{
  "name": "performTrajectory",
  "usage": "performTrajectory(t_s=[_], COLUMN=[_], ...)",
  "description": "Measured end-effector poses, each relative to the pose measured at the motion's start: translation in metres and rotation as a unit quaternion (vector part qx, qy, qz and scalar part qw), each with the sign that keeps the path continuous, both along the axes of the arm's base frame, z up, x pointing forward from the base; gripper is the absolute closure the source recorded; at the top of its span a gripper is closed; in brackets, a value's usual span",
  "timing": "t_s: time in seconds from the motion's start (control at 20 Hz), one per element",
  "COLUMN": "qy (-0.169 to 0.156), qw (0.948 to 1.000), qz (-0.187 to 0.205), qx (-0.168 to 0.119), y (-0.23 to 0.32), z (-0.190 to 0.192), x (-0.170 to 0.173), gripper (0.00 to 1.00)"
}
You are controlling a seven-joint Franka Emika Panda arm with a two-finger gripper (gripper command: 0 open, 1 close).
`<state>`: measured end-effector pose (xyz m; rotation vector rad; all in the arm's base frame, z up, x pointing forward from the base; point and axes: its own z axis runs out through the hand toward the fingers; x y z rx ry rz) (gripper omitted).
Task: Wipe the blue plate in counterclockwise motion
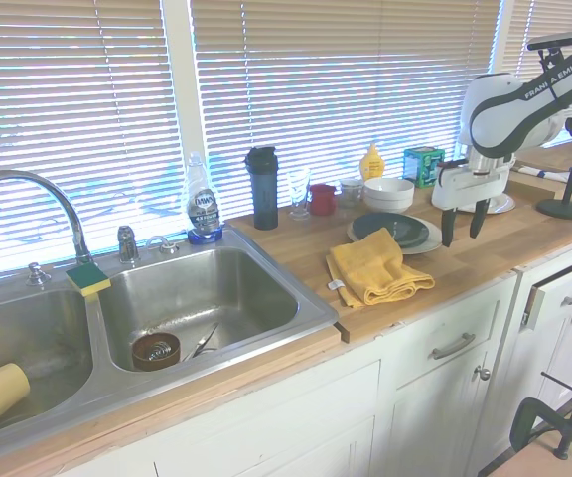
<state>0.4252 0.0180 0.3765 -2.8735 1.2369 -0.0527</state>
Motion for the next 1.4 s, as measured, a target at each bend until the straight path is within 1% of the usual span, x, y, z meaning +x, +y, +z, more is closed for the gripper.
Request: performTrajectory(t_s=[0.1,0.35,0.45,0.8,1.0,1.15,1.25,1.4], qy=[0.0,-0.007,-0.009,0.002,0.015,0.035,0.052,0.081], qw=[1.0,0.9998,0.9997,0.9991,0.9984,0.9968,0.9948,0.9903], qz=[-0.002,0.016,0.02,0.042,0.054,0.07,0.08,0.094], qx=[0.0,-0.008,-0.008,-0.011,0.003,0.019,0.035,0.061], y=[0.002,0.042,0.048,0.08,0.101,0.122,0.134,0.143], z=[0.0,0.007,0.012,0.03,0.03,0.02,0.011,-0.005], x=[0.0,0.001,0.002,0.002,0.001,0.004,0.01,0.024], gripper=[0.0,0.0,0.0,0.0,0.0,0.0,0.0,0.0])
